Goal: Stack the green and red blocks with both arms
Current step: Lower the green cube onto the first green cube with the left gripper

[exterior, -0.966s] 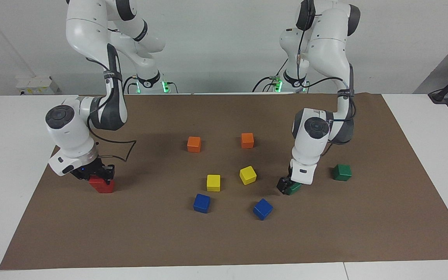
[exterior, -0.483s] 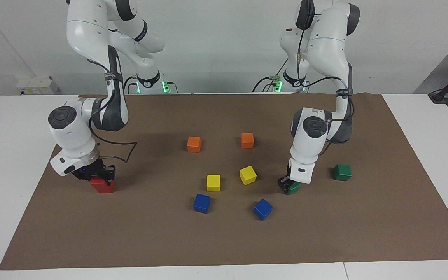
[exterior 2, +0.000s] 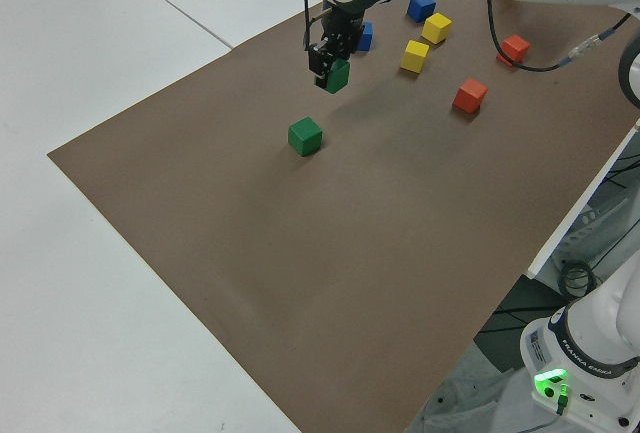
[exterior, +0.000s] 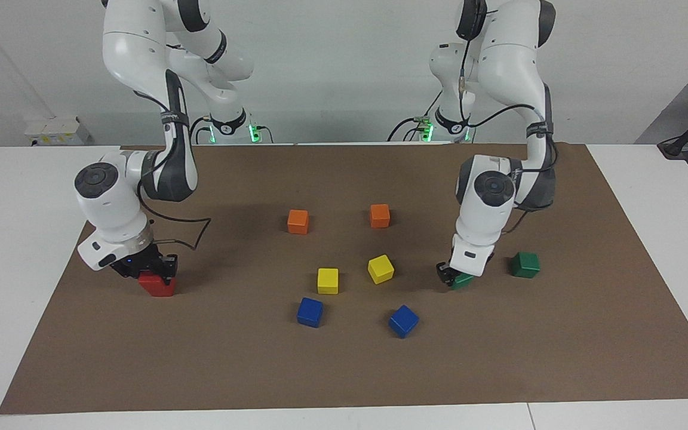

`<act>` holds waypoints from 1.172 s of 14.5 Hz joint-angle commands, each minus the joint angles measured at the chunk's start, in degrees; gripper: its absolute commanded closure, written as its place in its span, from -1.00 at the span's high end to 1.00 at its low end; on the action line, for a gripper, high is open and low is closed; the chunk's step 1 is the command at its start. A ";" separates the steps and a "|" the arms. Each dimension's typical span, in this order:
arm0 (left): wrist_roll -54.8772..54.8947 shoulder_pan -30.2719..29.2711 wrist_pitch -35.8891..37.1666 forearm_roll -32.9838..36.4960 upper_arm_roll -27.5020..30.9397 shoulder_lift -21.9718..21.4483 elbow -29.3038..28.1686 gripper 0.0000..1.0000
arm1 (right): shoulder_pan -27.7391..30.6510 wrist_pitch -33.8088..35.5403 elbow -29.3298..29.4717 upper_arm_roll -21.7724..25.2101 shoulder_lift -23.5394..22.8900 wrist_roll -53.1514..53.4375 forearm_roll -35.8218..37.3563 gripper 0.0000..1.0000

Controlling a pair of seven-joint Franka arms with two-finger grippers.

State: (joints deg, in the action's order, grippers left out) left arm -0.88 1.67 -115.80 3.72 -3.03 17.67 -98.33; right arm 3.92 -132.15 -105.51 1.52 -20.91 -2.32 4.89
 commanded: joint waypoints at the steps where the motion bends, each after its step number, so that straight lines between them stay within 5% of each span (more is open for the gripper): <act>1: 11.13 -4.30 -0.66 -1.44 -0.57 -0.79 -2.31 -1.00 | 0.91 -1.53 -1.72 -0.55 0.61 0.91 0.12 1.00; 9: 13.44 -5.28 -6.37 -5.13 -0.40 -0.62 -6.26 -1.00 | 1.00 -0.05 -0.93 -0.46 1.04 0.47 0.21 1.00; 17: 14.59 -5.63 -9.35 -5.13 -0.22 -0.26 -7.84 -1.00 | -0.14 21.47 7.07 -2.04 12.81 0.91 -3.73 1.00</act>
State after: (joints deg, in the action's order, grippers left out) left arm 12.22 -3.43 -122.49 -0.12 -3.28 17.94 -104.06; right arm 3.82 -114.07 -98.48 0.02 -11.54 -2.27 3.43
